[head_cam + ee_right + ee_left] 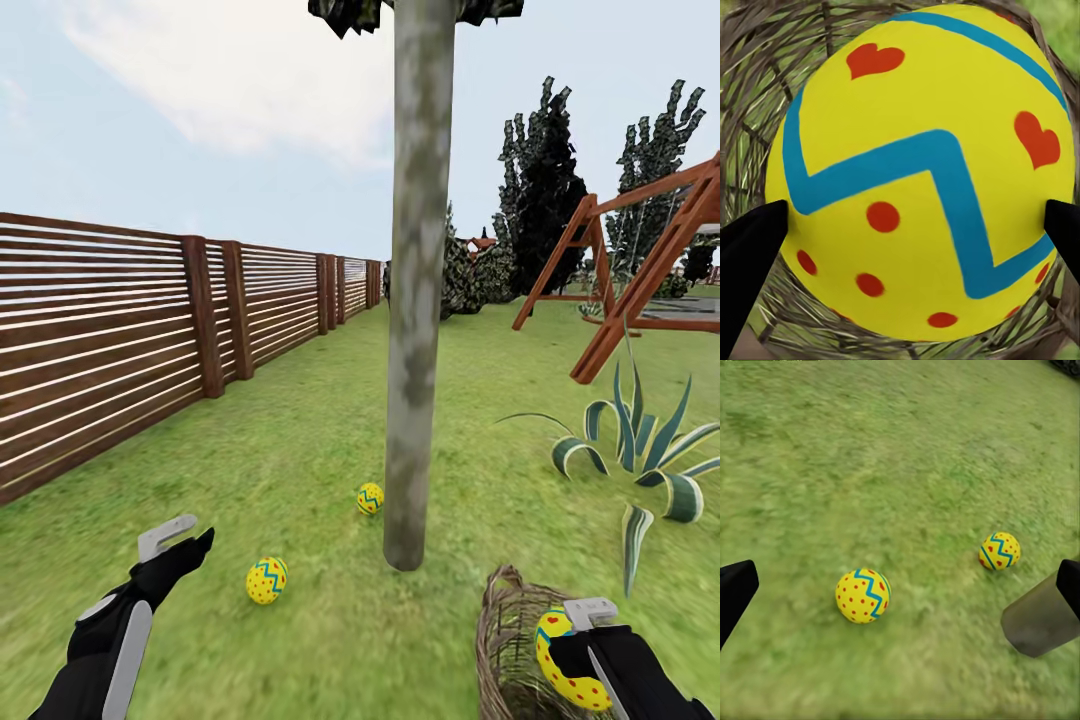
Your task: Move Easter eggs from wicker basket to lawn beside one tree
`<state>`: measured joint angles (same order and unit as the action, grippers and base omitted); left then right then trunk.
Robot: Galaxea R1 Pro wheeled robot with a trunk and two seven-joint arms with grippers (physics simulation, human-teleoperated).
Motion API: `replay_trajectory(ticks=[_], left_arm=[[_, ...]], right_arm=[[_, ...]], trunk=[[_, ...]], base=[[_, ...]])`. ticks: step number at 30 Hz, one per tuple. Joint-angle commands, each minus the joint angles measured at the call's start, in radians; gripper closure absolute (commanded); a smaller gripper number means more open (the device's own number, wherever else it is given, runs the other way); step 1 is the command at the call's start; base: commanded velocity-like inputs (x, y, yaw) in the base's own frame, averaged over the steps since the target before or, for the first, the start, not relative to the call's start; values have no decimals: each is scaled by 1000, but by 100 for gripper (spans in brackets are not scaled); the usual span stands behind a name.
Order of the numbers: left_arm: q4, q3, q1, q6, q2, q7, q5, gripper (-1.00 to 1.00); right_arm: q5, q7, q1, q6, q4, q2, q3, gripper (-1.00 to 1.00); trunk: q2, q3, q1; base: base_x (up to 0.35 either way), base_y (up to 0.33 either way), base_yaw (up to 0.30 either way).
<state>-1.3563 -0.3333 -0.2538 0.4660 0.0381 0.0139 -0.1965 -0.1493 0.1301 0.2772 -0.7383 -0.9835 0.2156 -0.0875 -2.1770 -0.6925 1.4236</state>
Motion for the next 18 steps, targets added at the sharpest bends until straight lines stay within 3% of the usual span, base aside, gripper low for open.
replay_trajectory(ticks=[1, 18], left_arm=[[-1, -3, -1, 6, 1, 1, -7, -100], [-1, -3, -1, 6, 0, 4, -8, -100]], right_arm=[[-11, 10, 0, -4, -1, -1, -1, 100], [-13, 10, 0, -4, -1, -3, -1, 100]], trunk=[[7, 2, -4], [126, 55, -69]], base=[[0, 0, 0], [0, 0, 2]])
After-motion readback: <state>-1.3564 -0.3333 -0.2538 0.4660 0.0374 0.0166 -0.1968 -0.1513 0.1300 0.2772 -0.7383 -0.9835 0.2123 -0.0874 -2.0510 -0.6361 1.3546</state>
